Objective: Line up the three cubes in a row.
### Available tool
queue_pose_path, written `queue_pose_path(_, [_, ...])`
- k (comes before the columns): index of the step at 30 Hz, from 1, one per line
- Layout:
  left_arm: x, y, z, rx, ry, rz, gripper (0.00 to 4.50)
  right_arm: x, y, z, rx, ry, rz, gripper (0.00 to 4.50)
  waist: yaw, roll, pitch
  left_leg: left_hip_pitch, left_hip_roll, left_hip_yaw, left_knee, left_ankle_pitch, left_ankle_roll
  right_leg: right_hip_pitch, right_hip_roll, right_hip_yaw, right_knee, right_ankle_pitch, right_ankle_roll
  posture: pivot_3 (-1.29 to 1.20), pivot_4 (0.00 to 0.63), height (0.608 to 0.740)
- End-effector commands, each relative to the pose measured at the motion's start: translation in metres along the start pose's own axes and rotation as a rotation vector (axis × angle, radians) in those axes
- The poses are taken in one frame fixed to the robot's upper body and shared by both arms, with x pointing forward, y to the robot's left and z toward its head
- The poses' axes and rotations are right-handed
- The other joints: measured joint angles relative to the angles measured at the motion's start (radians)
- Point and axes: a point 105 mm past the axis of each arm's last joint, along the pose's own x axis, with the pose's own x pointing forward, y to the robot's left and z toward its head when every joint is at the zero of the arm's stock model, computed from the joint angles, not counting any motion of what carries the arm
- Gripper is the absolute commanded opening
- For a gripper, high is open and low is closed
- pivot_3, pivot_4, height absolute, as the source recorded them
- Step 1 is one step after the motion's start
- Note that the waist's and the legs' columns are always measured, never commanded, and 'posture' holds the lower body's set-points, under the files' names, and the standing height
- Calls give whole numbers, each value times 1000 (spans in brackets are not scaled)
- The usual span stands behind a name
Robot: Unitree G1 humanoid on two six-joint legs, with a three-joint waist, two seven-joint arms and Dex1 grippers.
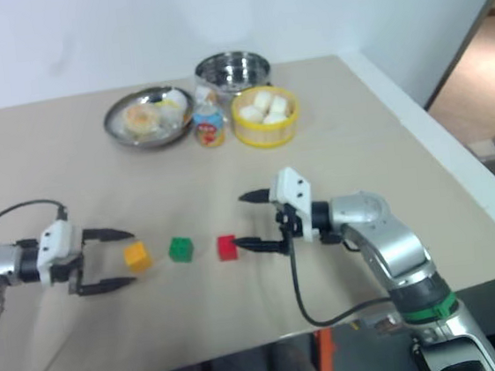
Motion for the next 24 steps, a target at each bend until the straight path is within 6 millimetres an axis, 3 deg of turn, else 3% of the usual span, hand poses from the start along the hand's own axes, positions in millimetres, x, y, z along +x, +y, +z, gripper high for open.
queue_pose_path(1, [-11,-5,25,13,-31,16,4483,-3,-1,18,-32,-56,7,4500,0,0,0,0,0,0,0,0,0,0,0,0,0,0,0,0,150,740])
queue_pose_path(5, [-7,11,54,-56,-161,173,4483,-6,-3,28,-8,-91,-21,4500,4,0,0,0,0,-1,0,0,0,0,0,-1,1,0,0,0,150,740])
queue_pose_path(10, [0,43,62,-59,-219,445,4483,-10,-24,32,6,-105,-170,4500,3,0,0,0,0,0,4,0,0,1,0,0,1,3,1,0,150,740])
queue_pose_path(14, [18,49,69,-83,-288,530,4483,-13,-33,30,5,-102,-244,4500,3,0,0,0,0,0,5,1,-1,1,1,2,1,4,2,0,150,740])
queue_pose_path(19, [32,47,63,-86,-283,574,4483,-13,-30,22,1,-90,-263,4500,3,0,0,0,0,0,4,1,-1,1,2,3,1,4,2,0,150,740])
queue_pose_path(24, [28,58,49,-103,-216,649,4483,-15,-31,17,4,-79,-290,4500,2,0,0,0,0,0,4,1,-1,1,3,3,1,4,1,0,150,740])
